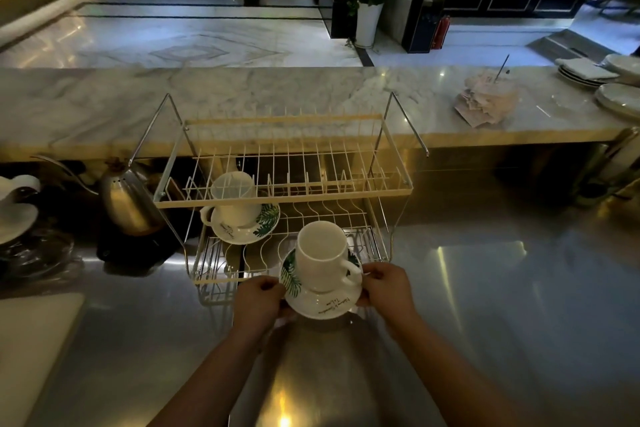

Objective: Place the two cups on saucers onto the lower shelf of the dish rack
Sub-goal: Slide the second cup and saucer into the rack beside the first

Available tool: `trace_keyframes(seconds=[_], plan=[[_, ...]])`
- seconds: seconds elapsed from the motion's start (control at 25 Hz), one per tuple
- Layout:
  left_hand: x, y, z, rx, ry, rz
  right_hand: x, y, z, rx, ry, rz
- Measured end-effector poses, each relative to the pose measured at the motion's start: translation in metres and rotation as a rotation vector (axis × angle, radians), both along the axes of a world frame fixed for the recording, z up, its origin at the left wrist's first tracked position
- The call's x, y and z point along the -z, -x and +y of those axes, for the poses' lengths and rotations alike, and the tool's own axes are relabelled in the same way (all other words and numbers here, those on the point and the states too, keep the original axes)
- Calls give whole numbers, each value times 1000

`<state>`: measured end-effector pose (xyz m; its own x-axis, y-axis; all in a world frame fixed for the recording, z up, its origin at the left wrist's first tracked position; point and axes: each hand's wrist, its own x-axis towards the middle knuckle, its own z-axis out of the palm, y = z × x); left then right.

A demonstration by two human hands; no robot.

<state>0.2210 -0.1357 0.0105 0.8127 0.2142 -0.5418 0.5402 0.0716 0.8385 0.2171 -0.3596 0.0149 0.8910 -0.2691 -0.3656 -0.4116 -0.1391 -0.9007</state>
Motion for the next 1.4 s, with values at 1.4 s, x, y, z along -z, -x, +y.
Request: trace_keyframes(seconds=[1.4], plan=[[17, -112, -54, -208, 34, 142, 10, -78, 16, 150, 35, 23]])
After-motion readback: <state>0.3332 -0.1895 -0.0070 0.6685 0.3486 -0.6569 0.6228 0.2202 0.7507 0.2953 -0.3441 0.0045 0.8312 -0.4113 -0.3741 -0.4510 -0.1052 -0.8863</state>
